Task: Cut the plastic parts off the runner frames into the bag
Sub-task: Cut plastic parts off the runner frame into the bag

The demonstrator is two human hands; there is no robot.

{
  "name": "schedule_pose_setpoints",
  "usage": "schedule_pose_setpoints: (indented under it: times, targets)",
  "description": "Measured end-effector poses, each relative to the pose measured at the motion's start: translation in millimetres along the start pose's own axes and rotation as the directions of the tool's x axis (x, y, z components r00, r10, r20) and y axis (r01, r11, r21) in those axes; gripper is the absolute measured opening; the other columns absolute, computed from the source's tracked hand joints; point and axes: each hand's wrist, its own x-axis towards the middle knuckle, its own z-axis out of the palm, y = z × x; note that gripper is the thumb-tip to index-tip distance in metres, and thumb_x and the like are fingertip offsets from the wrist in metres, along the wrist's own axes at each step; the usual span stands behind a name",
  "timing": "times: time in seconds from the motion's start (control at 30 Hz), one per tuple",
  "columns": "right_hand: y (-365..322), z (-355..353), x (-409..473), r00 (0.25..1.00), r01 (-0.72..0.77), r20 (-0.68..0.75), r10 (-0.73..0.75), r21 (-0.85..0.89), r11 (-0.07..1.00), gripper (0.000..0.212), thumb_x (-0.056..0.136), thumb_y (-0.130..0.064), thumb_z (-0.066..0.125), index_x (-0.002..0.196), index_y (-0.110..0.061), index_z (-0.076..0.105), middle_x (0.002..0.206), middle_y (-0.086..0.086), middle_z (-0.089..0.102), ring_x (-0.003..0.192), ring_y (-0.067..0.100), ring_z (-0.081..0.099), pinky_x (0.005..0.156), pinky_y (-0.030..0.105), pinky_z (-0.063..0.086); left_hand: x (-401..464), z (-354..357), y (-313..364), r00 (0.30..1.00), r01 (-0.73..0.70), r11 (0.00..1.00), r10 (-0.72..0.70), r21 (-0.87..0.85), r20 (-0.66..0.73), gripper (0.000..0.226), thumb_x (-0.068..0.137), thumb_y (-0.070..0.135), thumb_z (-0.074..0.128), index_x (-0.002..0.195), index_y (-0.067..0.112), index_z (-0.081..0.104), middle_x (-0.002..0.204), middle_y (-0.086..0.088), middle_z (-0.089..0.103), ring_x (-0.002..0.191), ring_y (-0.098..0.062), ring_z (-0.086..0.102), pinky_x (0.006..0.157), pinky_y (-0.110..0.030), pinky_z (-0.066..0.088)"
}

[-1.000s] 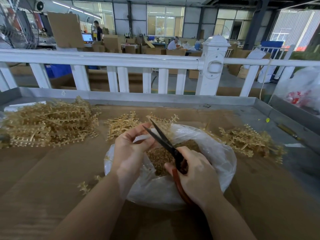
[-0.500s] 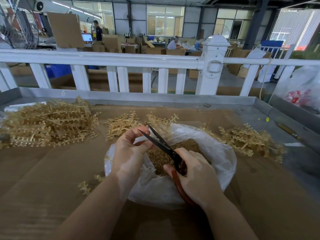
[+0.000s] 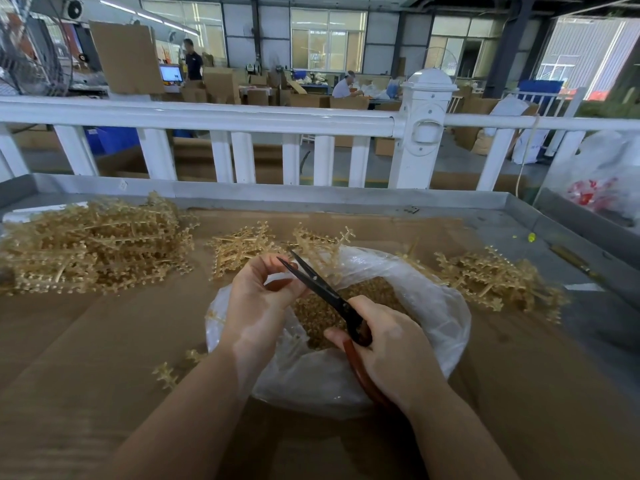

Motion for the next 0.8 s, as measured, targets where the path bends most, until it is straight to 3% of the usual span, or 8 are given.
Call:
schedule_pose_setpoints:
  times: [0.13, 0.3, 0.43, 0.6, 0.67, 0.8]
  targets:
    - [1, -1, 0, 1.000, 0.001, -0.013, -0.002, -0.001, 1.000, 0.029, 0.084, -0.052, 0.061, 0.093, -0.025, 0.059, 0.073, -0.013, 0.056, 0.067, 0.006, 0.052, 0.061, 0.019, 0.041, 2, 1, -1, 0.999, 0.033, 0.998, -0.035, -0.049, -0.038, 0.028, 0.078, -0.020, 0.059, 0.089, 0.004, 0.051, 0.095, -0.020, 0.062, 0.076, -0.014, 0.070, 0.065, -0.017, 0.054]
    - [1, -1, 0, 1.000, 0.004, -0.023, -0.004, -0.002, 1.000, 0.028, 0.084, -0.050, 0.062, 0.093, -0.024, 0.061, 0.074, -0.015, 0.057, 0.067, 0.003, 0.052, 0.060, 0.012, 0.036, 4, -2, -3, 0.997, 0.049, 0.998, -0.050, -0.028, -0.054, 0.029, 0.078, -0.019, 0.061, 0.087, 0.007, 0.054, 0.094, -0.022, 0.063, 0.076, -0.018, 0.070, 0.065, -0.018, 0.054]
    - [1, -1, -2, 1.000, 0.002, -0.011, -0.003, -0.058, 0.998, 0.031, 0.084, -0.055, 0.057, 0.097, -0.026, 0.059, 0.076, -0.013, 0.059, 0.071, 0.004, 0.052, 0.061, 0.013, 0.035, 6, -4, -5, 0.996, 0.057, 0.998, -0.057, -0.001, -0.075, 0.030, 0.077, -0.019, 0.063, 0.086, 0.009, 0.055, 0.097, -0.023, 0.064, 0.081, -0.020, 0.071, 0.067, -0.021, 0.055]
    - [2, 1, -3, 1.000, -0.009, -0.014, 0.008, -0.089, 0.996, 0.034, 0.083, -0.056, 0.056, 0.101, -0.028, 0.060, 0.080, -0.013, 0.060, 0.073, 0.002, 0.047, 0.061, 0.007, 0.029, 6, -8, -5, 0.997, 0.071, 0.995, -0.068, 0.075, -0.049, 0.024, 0.076, -0.010, 0.068, 0.090, 0.008, 0.060, 0.102, -0.022, 0.067, 0.096, -0.032, 0.068, 0.084, -0.034, 0.055]
    - [2, 1, -3, 1.000, -0.013, -0.027, 0.010, -0.090, 0.996, 0.033, 0.083, -0.056, 0.057, 0.101, -0.028, 0.060, 0.080, -0.012, 0.060, 0.074, 0.004, 0.049, 0.062, 0.010, 0.031, 7, -10, -3, 0.995, 0.093, 0.993, -0.089, 0.078, -0.053, 0.024, 0.077, -0.009, 0.067, 0.096, 0.004, 0.060, 0.103, -0.024, 0.066, 0.098, -0.035, 0.066, 0.092, -0.041, 0.052]
    - [3, 2, -3, 0.999, -0.019, -0.037, 0.015, -0.102, 0.995, 0.033, 0.083, -0.057, 0.056, 0.100, -0.029, 0.059, 0.080, -0.012, 0.060, 0.076, 0.007, 0.053, 0.064, 0.016, 0.038, 7, -10, 1, 0.994, 0.112, 0.991, -0.110, 0.078, -0.027, 0.025, 0.079, -0.007, 0.067, 0.100, 0.003, 0.059, 0.095, -0.016, 0.070, 0.088, -0.025, 0.071, 0.084, -0.036, 0.053]
